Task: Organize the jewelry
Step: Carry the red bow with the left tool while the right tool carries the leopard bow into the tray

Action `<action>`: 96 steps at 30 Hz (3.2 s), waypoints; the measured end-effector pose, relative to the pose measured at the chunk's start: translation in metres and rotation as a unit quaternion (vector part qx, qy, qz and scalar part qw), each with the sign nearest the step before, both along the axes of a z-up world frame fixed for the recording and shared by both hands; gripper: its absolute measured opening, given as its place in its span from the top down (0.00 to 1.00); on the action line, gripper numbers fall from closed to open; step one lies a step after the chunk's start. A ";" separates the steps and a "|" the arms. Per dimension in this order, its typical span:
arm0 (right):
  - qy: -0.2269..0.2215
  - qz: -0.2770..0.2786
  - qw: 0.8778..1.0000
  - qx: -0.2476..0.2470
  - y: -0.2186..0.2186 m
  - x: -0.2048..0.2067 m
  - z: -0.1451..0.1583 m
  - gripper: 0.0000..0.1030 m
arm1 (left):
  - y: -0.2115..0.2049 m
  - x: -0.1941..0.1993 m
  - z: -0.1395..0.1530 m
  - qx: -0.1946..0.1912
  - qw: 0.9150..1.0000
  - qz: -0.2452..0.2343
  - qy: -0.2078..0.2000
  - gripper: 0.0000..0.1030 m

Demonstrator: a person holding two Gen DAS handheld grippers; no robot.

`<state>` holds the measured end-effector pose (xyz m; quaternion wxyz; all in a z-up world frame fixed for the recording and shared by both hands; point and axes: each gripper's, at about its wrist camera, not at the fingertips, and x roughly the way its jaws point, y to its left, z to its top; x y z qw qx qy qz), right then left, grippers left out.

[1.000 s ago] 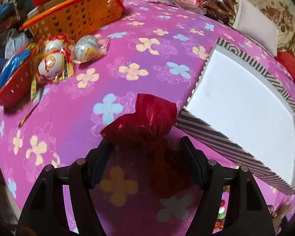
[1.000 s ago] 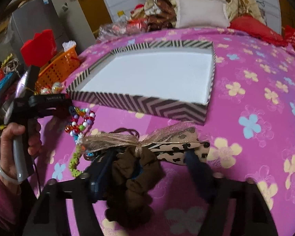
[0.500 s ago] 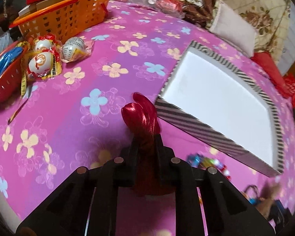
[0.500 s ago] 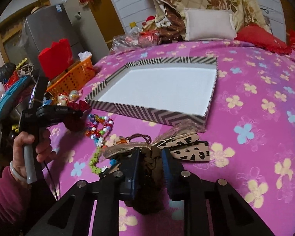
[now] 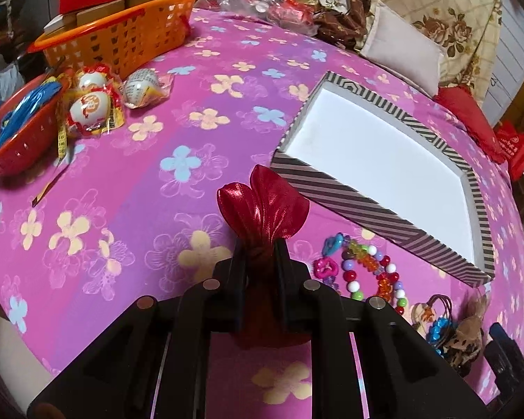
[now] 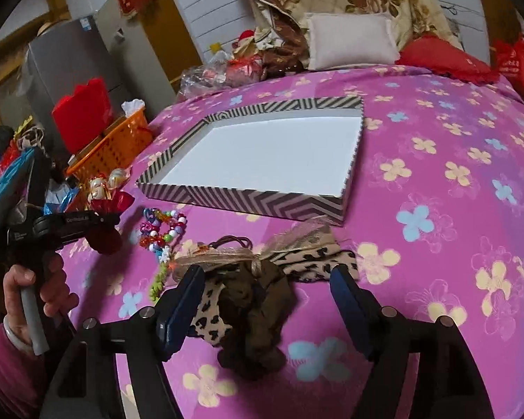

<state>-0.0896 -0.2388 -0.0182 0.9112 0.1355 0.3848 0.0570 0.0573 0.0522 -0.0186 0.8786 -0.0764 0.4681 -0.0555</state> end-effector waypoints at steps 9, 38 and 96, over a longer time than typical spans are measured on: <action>0.038 0.026 0.999 0.026 0.003 0.026 -0.026 0.74 | -0.003 0.002 -0.006 -0.002 1.000 0.000 0.011 0.87; -0.037 0.029 0.998 0.029 -0.009 0.008 0.037 0.75 | -0.045 -0.027 0.053 -0.018 0.996 -0.081 -0.037 0.87; 0.039 0.012 0.999 -0.024 -0.032 0.159 0.006 0.75 | -0.129 0.104 0.010 0.066 0.994 -0.091 0.000 0.87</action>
